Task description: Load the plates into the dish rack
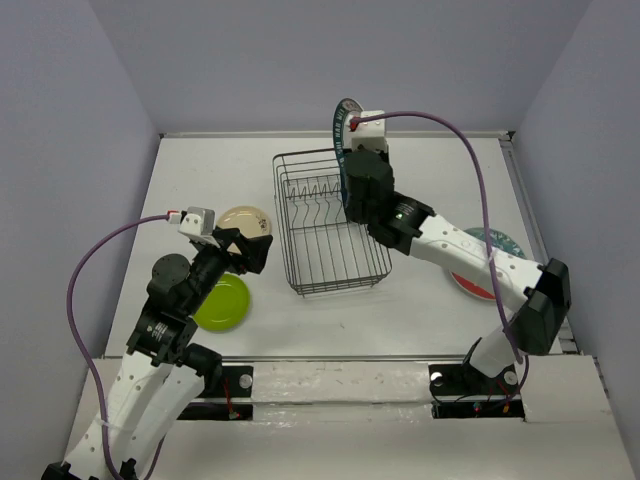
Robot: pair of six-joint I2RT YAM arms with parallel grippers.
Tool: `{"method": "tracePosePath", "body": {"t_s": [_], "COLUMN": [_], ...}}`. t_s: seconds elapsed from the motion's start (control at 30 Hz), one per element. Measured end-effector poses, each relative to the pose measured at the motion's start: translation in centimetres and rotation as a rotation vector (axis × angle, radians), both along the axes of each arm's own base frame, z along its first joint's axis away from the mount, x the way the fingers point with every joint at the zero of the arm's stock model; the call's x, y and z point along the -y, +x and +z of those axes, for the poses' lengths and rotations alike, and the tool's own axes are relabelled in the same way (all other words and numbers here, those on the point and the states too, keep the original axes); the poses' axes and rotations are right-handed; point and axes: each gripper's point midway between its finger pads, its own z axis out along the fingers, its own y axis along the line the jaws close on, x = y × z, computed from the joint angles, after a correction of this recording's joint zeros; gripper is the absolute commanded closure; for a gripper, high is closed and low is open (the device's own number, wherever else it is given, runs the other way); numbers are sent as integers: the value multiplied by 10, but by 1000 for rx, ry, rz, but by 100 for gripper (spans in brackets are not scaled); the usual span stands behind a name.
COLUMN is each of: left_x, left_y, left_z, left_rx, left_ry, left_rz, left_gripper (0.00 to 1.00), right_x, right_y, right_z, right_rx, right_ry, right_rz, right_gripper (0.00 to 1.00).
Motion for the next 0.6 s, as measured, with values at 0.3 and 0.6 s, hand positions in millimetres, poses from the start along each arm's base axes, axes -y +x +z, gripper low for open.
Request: {"method": "tracePosePath", "body": {"t_s": [0.3, 0.6], "left_x": [-19, -25], "left_y": [4, 5], "left_z": [0, 0], "left_rx": [-7, -13], "left_ry": [-8, -12], "left_rz": [111, 150], "left_gripper": [1, 1], "right_x": [-57, -77], "right_y": [20, 31], "right_z": [-40, -72], "right_rx": [-109, -172], "right_ry": [-295, -334], "right_rz": [-30, -28], "right_gripper": [93, 93]}}
